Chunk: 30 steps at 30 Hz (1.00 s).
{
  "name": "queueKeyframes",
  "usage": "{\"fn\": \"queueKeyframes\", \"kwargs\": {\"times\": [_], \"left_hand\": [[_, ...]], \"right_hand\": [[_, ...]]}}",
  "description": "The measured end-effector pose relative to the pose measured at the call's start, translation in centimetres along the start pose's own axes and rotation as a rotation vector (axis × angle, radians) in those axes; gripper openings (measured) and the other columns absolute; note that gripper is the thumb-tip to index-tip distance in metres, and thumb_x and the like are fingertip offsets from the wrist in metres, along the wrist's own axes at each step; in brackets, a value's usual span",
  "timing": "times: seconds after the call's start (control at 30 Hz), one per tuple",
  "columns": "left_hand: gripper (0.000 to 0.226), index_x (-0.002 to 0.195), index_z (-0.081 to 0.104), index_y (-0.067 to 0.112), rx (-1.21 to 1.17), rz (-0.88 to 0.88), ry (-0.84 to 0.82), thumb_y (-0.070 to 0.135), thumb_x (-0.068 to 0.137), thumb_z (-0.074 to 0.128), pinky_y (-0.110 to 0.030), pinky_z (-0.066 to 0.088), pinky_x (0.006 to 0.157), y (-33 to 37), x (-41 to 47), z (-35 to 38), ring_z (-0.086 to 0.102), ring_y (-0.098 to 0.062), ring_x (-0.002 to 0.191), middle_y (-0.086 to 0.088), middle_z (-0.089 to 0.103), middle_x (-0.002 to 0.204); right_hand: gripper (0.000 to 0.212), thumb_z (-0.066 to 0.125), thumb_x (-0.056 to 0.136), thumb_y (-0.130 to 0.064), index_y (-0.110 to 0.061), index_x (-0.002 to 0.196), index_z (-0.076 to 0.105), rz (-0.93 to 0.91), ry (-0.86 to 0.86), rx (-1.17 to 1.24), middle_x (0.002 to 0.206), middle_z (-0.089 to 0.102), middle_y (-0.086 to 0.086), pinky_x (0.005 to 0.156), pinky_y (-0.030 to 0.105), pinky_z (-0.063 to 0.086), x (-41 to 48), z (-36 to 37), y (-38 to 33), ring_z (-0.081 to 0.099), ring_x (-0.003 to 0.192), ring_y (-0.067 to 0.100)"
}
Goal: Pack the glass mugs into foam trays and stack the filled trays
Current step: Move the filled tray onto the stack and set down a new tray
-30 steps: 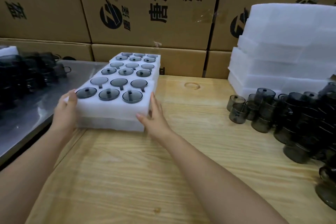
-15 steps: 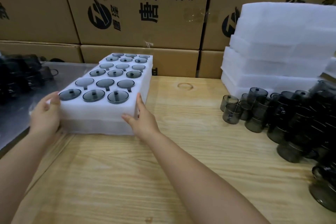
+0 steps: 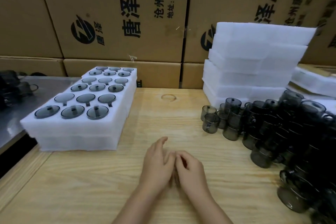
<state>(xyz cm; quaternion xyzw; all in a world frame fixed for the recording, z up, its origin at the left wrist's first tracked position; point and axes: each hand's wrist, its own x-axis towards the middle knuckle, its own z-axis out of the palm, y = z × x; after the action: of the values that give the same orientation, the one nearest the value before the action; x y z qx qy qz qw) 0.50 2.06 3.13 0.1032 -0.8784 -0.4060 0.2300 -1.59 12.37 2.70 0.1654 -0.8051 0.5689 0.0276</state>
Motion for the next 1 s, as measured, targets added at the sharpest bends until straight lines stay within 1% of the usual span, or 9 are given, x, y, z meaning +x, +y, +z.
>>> {"fn": "queueKeyframes", "kwargs": {"times": [0.1, 0.23, 0.3, 0.37, 0.43, 0.57, 0.7, 0.83, 1.0], "left_hand": [[0.042, 0.137, 0.041, 0.033, 0.397, 0.079, -0.057, 0.047, 0.100, 0.029, -0.026, 0.015, 0.113, -0.6, -0.1, 2.5, 0.025, -0.008, 0.139, 0.010, 0.035, 0.149], [0.039, 0.135, 0.042, 0.036, 0.475, 0.153, -0.074, 0.043, 0.098, 0.033, -0.024, 0.012, 0.112, -1.6, 0.2, 2.6, 0.024, -0.002, 0.139, 0.016, 0.032, 0.149], [0.035, 0.126, 0.056, 0.029, 0.492, 0.183, -0.061, 0.034, 0.095, 0.040, -0.031, 0.026, 0.109, -1.4, 0.3, 2.4, 0.041, -0.008, 0.132, 0.008, 0.048, 0.140], [0.031, 0.100, 0.072, 0.020, 0.425, 0.222, -0.071, 0.029, 0.081, 0.049, -0.033, 0.046, 0.092, -0.9, 0.1, 2.2, 0.065, -0.014, 0.106, 0.001, 0.068, 0.112], [0.037, 0.084, 0.075, 0.019, 0.388, 0.252, -0.037, 0.032, 0.071, 0.043, -0.029, 0.043, 0.082, -0.6, 0.2, 2.1, 0.071, -0.013, 0.089, 0.001, 0.072, 0.095], [0.043, 0.074, 0.075, 0.020, 0.403, 0.275, 0.043, 0.038, 0.060, 0.039, -0.026, 0.035, 0.074, -0.5, 0.8, 2.3, 0.072, -0.011, 0.078, 0.001, 0.073, 0.088], [0.039, 0.065, 0.074, 0.018, 0.401, 0.297, 0.092, 0.038, 0.059, 0.041, -0.026, 0.035, 0.071, -0.7, 1.4, 3.0, 0.071, -0.010, 0.072, 0.001, 0.073, 0.083], [0.042, 0.058, 0.071, 0.016, 0.422, 0.360, 0.239, 0.036, 0.078, 0.039, -0.029, 0.037, 0.069, -1.5, 1.8, 4.3, 0.070, -0.011, 0.067, 0.000, 0.073, 0.077], [0.050, 0.057, 0.069, 0.017, 0.435, 0.367, 0.349, 0.037, 0.083, 0.032, -0.029, 0.037, 0.068, -1.9, 1.8, 4.9, 0.068, -0.010, 0.064, 0.001, 0.072, 0.075]], "right_hand": [[0.025, 0.057, 0.090, -0.007, -0.025, 0.079, 0.069, 0.033, 0.066, -0.014, 0.077, 0.071, -0.009, 0.070, 0.014, 0.045, -0.2, -2.5, 0.7, 0.062, 0.073, 0.000], [0.022, 0.054, 0.091, -0.006, -0.022, 0.092, 0.069, -0.055, 0.161, -0.075, 0.093, 0.068, -0.012, 0.080, 0.011, 0.043, 1.7, -3.9, -1.7, 0.061, 0.089, 0.001], [0.021, 0.053, 0.091, -0.007, -0.017, 0.102, 0.068, -0.202, 0.275, -0.106, 0.098, 0.064, -0.012, 0.090, 0.019, 0.042, 5.1, -4.9, -4.9, 0.057, 0.099, 0.006], [0.024, 0.051, 0.091, -0.009, -0.014, 0.111, 0.064, -0.331, 0.397, -0.126, 0.105, 0.060, -0.009, 0.097, 0.028, 0.039, 9.6, -6.3, -8.8, 0.053, 0.108, 0.013], [0.033, 0.050, 0.090, -0.013, -0.014, 0.122, 0.055, -0.372, 0.502, -0.196, 0.122, 0.055, -0.002, 0.103, 0.033, 0.034, 15.1, -8.2, -12.3, 0.044, 0.118, 0.018], [0.065, 0.050, 0.086, -0.016, -0.014, 0.145, 0.024, -0.245, 0.608, -0.643, 0.155, 0.017, 0.006, 0.115, 0.041, 0.011, 25.3, -13.5, -15.6, 0.010, 0.142, 0.030], [0.079, 0.051, 0.088, -0.019, -0.019, 0.151, 0.002, -0.052, 0.579, -0.924, 0.159, -0.010, 0.003, 0.114, 0.053, 0.002, 31.0, -18.3, -14.8, -0.008, 0.144, 0.036], [0.079, 0.056, 0.088, -0.021, -0.016, 0.149, 0.005, 0.044, 0.444, -0.987, 0.158, 0.000, 0.002, 0.110, 0.056, 0.019, 32.8, -19.1, -13.0, 0.007, 0.140, 0.041], [0.071, 0.066, 0.080, -0.024, -0.017, 0.138, 0.027, -0.042, 0.486, -1.019, 0.146, 0.018, 0.004, 0.092, 0.054, 0.040, 33.1, -18.7, -13.2, 0.020, 0.128, 0.039]]}}
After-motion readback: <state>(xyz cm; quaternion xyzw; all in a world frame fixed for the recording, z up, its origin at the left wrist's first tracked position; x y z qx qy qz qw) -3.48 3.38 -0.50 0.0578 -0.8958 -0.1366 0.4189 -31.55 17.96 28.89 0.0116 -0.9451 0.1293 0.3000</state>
